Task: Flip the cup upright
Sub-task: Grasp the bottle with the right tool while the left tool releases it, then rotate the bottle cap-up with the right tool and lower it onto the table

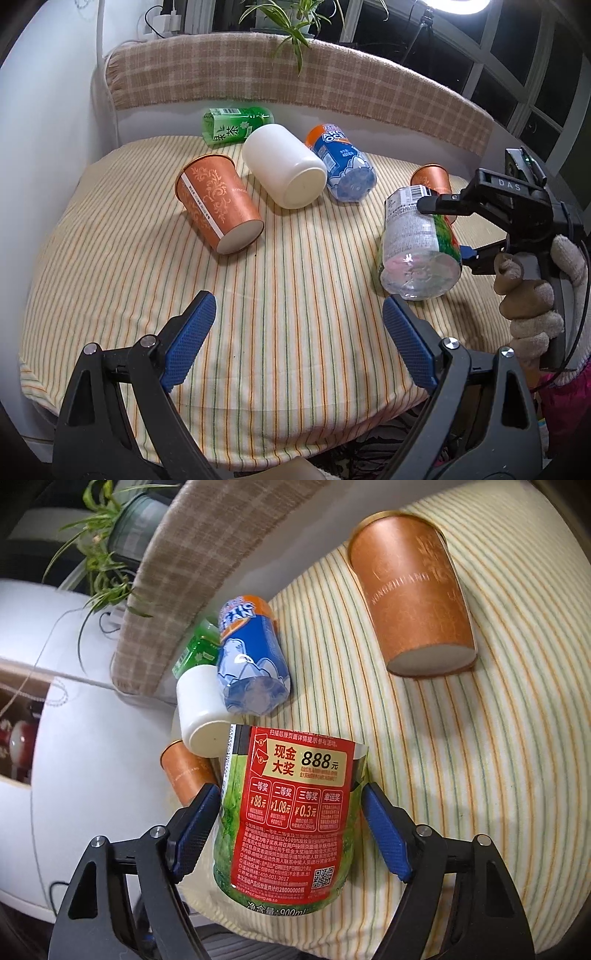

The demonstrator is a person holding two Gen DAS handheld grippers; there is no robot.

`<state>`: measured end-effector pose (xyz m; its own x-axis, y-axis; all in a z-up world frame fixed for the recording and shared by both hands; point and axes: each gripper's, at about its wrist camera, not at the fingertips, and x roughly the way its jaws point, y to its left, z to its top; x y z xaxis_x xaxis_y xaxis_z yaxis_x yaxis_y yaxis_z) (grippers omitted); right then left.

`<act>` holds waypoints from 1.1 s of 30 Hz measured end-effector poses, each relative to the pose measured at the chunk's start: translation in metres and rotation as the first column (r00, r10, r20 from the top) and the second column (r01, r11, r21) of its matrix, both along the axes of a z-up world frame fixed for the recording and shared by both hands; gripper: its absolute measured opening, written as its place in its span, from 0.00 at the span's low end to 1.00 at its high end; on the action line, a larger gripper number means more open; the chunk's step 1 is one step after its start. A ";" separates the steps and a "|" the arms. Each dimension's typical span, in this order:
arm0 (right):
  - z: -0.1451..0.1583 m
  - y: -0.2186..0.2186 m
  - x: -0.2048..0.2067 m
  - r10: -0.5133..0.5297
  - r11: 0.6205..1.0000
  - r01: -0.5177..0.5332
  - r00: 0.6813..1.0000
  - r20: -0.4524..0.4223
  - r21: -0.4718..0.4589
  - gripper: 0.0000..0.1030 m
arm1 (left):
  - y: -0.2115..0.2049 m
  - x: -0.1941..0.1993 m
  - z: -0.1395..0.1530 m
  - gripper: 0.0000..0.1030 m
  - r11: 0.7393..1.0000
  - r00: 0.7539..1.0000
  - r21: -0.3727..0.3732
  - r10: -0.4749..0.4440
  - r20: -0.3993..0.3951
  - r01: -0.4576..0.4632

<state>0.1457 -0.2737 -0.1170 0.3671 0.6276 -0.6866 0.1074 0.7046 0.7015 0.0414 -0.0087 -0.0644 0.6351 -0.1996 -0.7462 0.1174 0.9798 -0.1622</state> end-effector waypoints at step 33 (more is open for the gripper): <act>0.044 0.063 -0.057 0.441 0.723 0.010 0.764 0.472 -0.691 0.74 | -0.004 0.000 -0.003 0.91 0.999 1.000 -0.044 0.013 -0.014 -0.014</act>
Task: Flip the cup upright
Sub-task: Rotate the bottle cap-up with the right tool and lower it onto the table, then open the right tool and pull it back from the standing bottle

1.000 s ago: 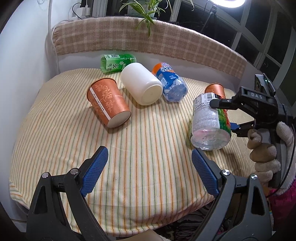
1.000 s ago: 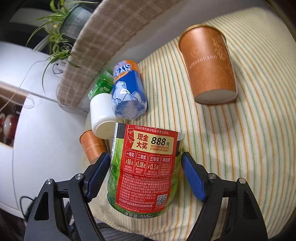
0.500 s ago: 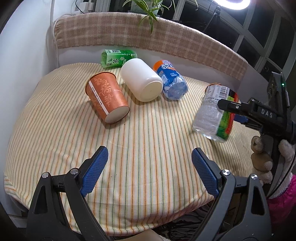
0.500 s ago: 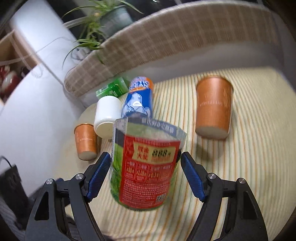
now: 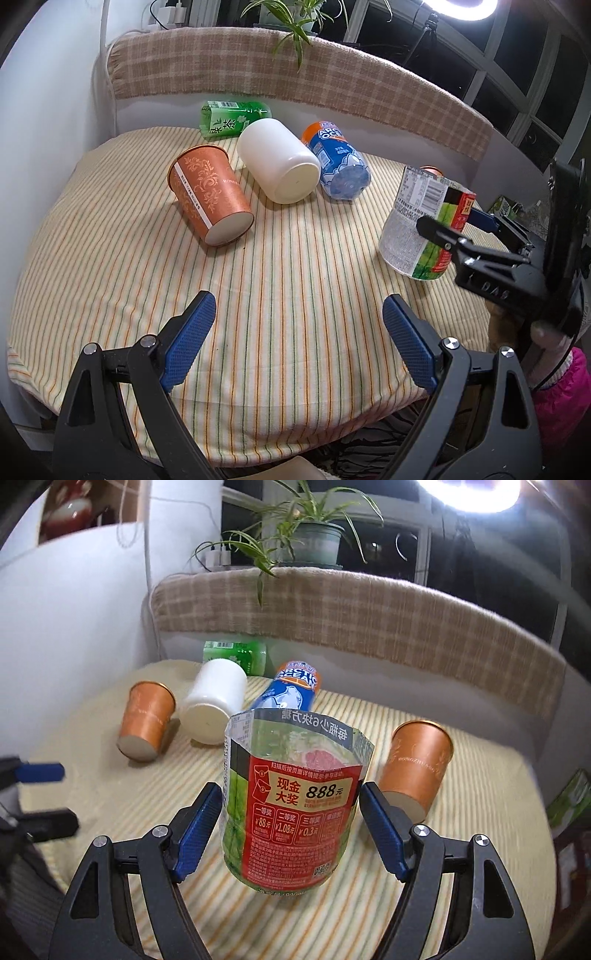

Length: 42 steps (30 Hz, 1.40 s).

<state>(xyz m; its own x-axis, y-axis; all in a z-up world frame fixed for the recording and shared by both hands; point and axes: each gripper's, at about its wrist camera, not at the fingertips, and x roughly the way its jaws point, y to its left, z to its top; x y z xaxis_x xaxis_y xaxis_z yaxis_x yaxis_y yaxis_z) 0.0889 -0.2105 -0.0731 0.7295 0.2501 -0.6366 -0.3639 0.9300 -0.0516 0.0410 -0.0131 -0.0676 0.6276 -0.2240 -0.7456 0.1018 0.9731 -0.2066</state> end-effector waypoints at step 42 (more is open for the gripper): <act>0.007 -0.025 -0.061 -0.032 0.993 0.030 0.999 0.014 0.115 0.76 | -0.009 -0.011 0.027 0.91 0.997 0.981 0.072 0.012 0.192 -0.027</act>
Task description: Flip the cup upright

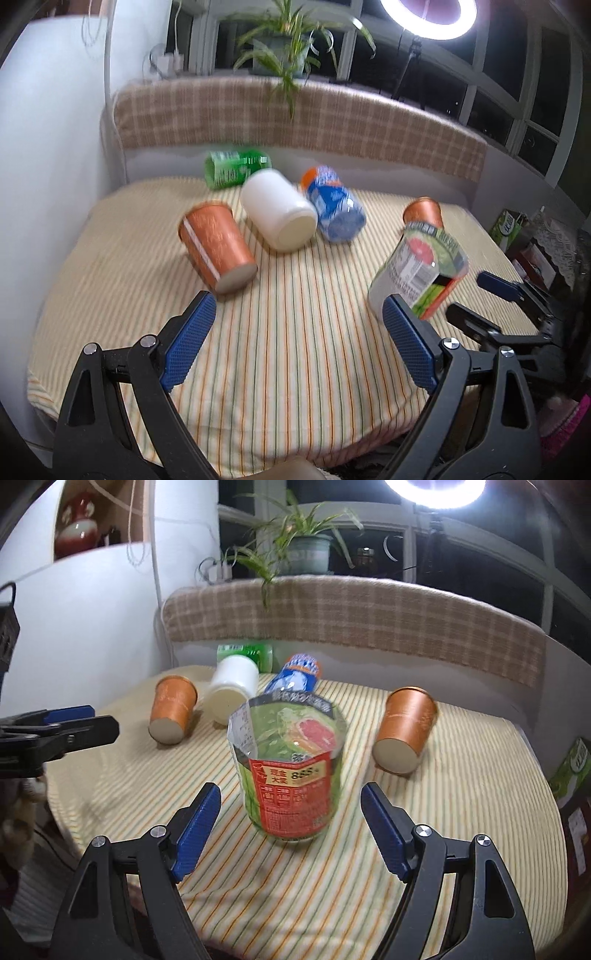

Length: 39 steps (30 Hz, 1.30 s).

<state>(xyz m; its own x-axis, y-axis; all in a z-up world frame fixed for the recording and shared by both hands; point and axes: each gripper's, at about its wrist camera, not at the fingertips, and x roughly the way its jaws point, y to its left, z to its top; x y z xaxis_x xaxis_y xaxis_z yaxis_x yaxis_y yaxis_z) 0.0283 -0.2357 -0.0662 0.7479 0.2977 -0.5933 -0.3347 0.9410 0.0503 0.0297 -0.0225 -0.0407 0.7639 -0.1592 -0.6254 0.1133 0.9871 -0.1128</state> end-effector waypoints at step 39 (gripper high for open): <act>0.048 -0.050 -0.054 -0.365 0.930 0.347 0.908 0.204 0.120 0.82 | -0.026 -0.047 0.042 1.00 0.997 0.928 0.057 0.025 0.372 -0.050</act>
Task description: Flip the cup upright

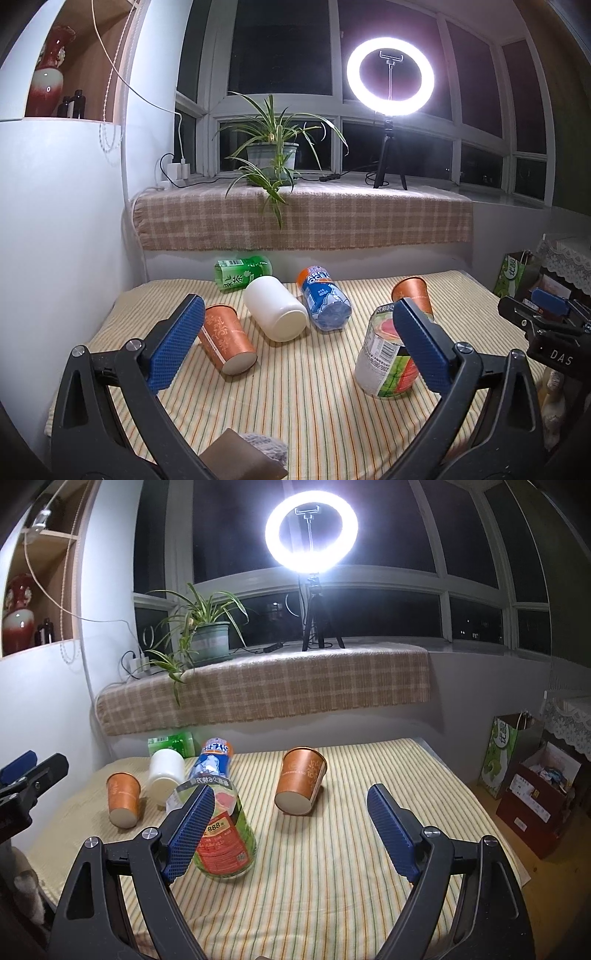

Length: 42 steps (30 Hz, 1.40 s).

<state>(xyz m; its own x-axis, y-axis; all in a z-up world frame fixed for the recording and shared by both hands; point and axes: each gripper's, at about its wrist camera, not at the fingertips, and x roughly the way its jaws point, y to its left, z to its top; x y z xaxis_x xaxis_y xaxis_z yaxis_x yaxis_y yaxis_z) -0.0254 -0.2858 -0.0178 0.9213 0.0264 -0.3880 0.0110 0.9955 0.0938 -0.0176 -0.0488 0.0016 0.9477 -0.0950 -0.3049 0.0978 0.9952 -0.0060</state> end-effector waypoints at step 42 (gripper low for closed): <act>-0.008 0.008 0.007 0.038 0.999 -0.038 0.999 -0.033 0.001 0.82 | 0.009 0.005 -0.001 1.00 0.999 0.999 0.033 0.034 0.011 -0.035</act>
